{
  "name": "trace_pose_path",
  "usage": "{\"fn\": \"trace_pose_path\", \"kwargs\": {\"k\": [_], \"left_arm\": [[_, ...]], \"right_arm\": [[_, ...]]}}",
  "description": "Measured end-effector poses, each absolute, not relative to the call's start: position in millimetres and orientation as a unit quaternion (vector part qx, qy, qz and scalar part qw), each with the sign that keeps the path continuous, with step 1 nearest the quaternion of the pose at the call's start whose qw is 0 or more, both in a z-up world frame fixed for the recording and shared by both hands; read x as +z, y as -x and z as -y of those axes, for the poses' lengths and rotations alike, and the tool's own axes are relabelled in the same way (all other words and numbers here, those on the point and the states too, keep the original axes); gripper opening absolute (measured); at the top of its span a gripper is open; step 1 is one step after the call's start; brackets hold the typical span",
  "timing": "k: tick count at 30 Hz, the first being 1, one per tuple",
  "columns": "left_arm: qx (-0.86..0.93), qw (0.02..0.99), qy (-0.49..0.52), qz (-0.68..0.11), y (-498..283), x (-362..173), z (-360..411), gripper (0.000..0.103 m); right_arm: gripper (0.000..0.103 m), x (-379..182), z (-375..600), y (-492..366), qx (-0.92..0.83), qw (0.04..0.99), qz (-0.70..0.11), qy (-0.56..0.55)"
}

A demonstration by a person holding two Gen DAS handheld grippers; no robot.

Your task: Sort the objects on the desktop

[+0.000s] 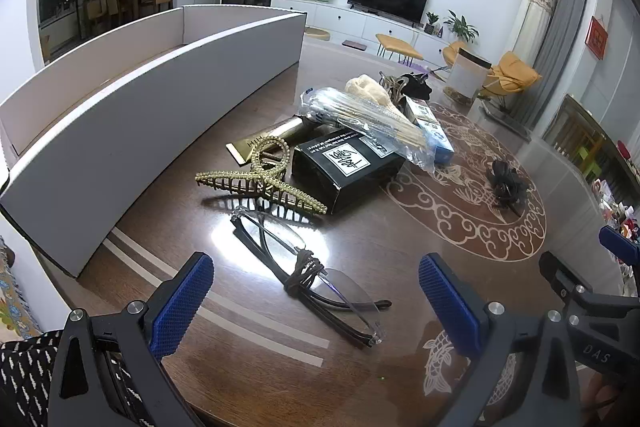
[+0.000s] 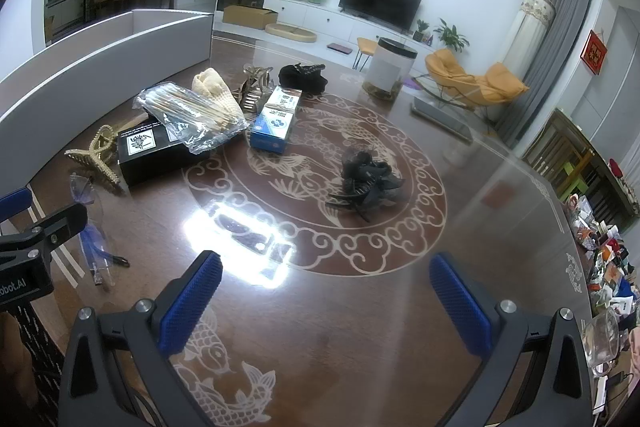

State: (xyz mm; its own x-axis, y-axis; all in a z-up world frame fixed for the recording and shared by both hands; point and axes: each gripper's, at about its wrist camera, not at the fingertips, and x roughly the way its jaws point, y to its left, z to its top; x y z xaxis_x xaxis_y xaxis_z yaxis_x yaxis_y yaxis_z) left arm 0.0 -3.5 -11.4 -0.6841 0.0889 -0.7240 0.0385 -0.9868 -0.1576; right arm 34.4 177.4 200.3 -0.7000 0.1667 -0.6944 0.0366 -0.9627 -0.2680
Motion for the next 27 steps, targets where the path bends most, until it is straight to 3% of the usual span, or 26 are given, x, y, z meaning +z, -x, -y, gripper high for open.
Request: {"fn": "trace_pose_path", "kwargs": {"k": [27], "left_arm": [[0.912,0.016,0.4,0.086,2,-13,5,0.103]], "right_arm": [[0.103,179,-190,-37,0.904,0.025,0.12,0.41]]}}
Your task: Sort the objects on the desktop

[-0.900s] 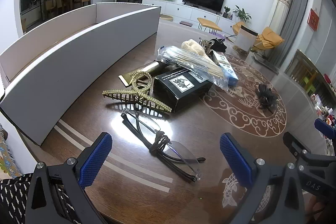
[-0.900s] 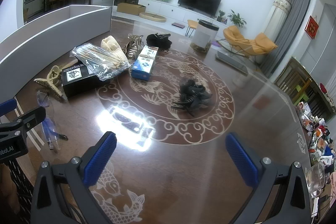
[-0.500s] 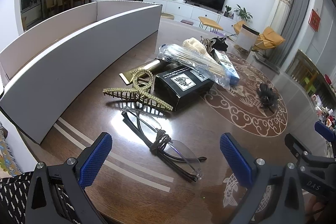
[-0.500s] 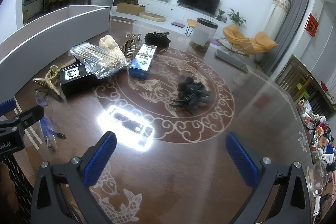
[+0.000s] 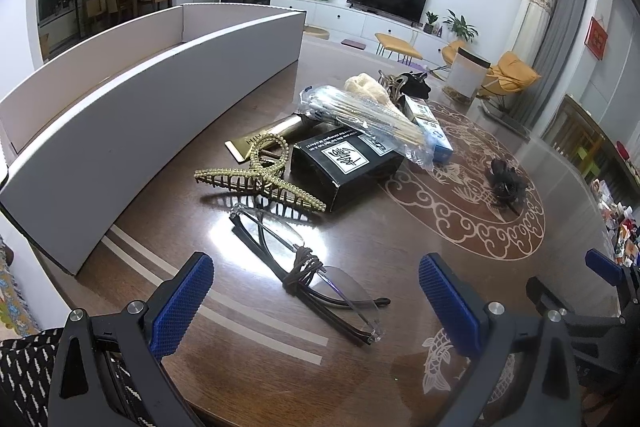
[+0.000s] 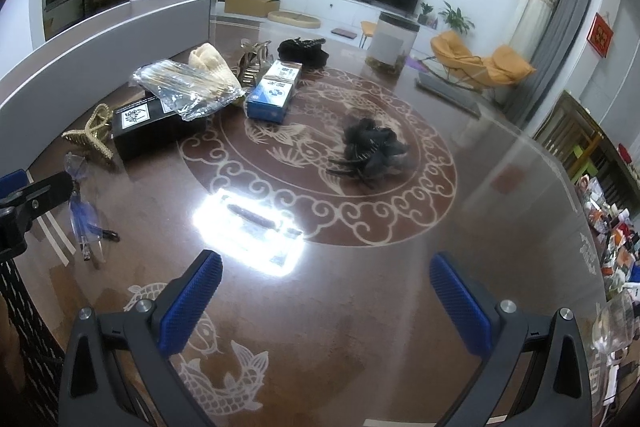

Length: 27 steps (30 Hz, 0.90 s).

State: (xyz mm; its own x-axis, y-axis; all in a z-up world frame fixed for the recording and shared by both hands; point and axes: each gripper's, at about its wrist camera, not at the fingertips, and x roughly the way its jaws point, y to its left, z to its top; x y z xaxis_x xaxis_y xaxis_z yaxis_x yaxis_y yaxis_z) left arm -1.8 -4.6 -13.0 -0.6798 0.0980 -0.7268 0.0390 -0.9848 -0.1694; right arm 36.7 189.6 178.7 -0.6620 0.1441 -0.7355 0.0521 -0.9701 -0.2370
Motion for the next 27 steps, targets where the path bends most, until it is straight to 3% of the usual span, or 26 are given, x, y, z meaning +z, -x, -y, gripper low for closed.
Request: {"fn": "trace_pose_path", "kwargs": {"k": [27], "left_arm": [[0.911,0.01,0.404,0.079,1,-14,3,0.103]], "right_arm": [[0.103,171,-188,-34,0.897,0.018,0.114,0.426]]}}
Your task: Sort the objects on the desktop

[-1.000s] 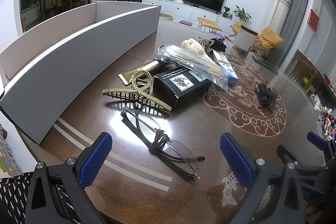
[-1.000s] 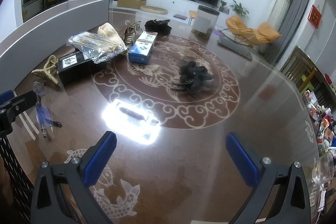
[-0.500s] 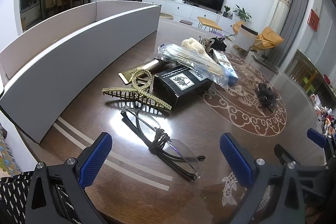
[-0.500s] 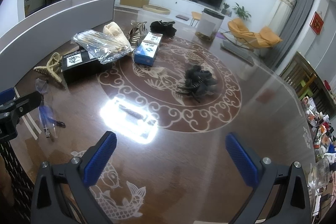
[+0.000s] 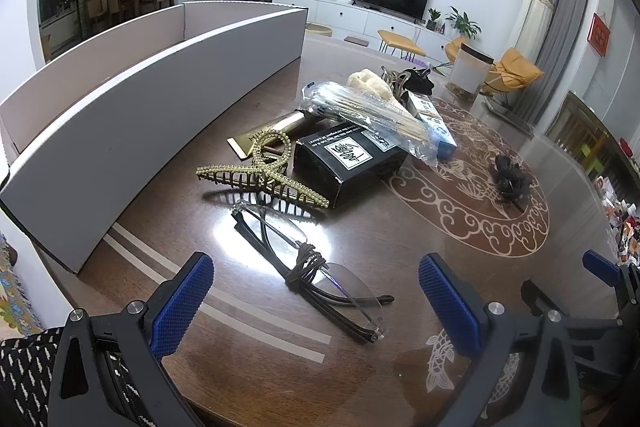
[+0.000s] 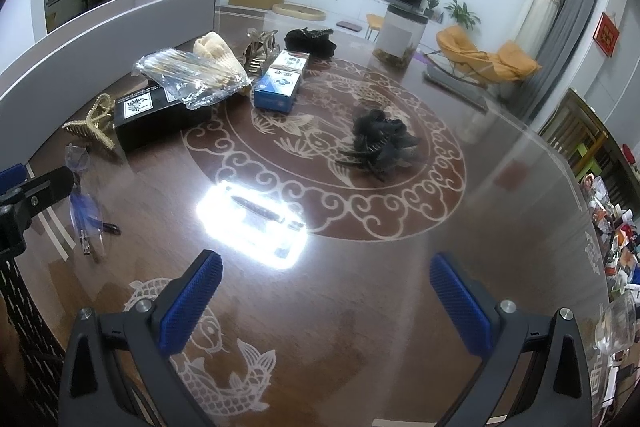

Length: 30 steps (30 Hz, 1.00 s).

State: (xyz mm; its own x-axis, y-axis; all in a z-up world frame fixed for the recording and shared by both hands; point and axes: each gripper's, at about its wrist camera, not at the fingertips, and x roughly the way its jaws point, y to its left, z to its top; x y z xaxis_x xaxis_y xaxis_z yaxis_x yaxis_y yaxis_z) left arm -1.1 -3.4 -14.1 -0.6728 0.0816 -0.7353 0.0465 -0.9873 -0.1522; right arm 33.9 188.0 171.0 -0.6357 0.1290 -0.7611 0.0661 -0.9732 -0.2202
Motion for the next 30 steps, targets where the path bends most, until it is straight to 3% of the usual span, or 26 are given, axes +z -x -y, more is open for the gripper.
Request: {"fn": "trace_pose_path", "kwargs": {"k": [18,30], "left_arm": [[0.903,0.016,0.414,0.112,-3,-7,25,0.103],[0.862,0.072,0.489,0.111,7,-25,39,0.103]], "right_arm": [[0.103,163,-190,-31,0.894,0.018,0.123,0.43],[0.103,138,-194,-13,0.884,-0.006,0.111,0.454]]}}
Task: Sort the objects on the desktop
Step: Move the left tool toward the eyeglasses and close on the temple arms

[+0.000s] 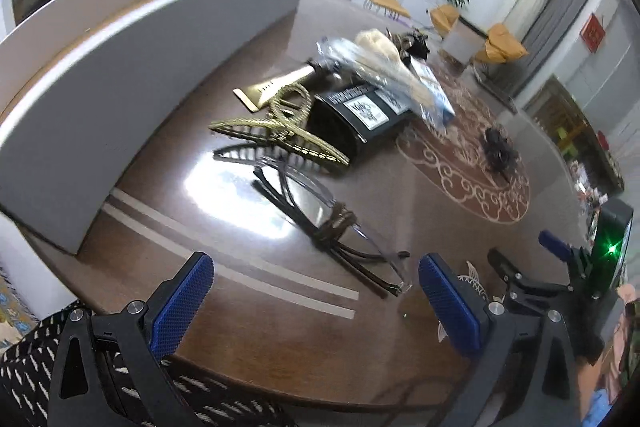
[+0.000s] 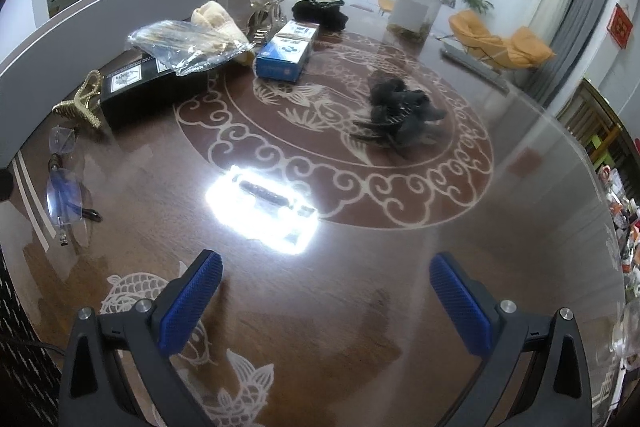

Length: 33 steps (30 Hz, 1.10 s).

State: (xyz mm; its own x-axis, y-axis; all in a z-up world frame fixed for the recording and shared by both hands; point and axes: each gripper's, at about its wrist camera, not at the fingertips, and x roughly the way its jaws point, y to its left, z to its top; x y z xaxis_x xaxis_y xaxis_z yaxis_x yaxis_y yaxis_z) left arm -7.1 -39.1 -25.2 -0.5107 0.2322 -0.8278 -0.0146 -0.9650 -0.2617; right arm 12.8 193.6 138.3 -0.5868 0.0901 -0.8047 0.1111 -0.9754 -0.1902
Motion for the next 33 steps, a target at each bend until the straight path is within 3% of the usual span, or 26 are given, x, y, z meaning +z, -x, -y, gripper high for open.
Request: {"fn": "trace_pose_path", "kwargs": {"k": [13,15,33], "left_arm": [[0.843,-0.041,0.536,0.036,55,-59,5,0.103],[0.846,-0.045,0.531,0.03,57,-59,2,0.103],[0.854,-0.033,0.519,0.02,48,-56,8,0.103]], "right_arm": [[0.103,128,-216,0,-0.88,0.045,-0.066,-0.468],[0.103,124,-223,3,-0.879,0.057,-0.036,-0.472],[0.103,123,-293,-27,-0.886,0.077,-0.044,-0.454]]}}
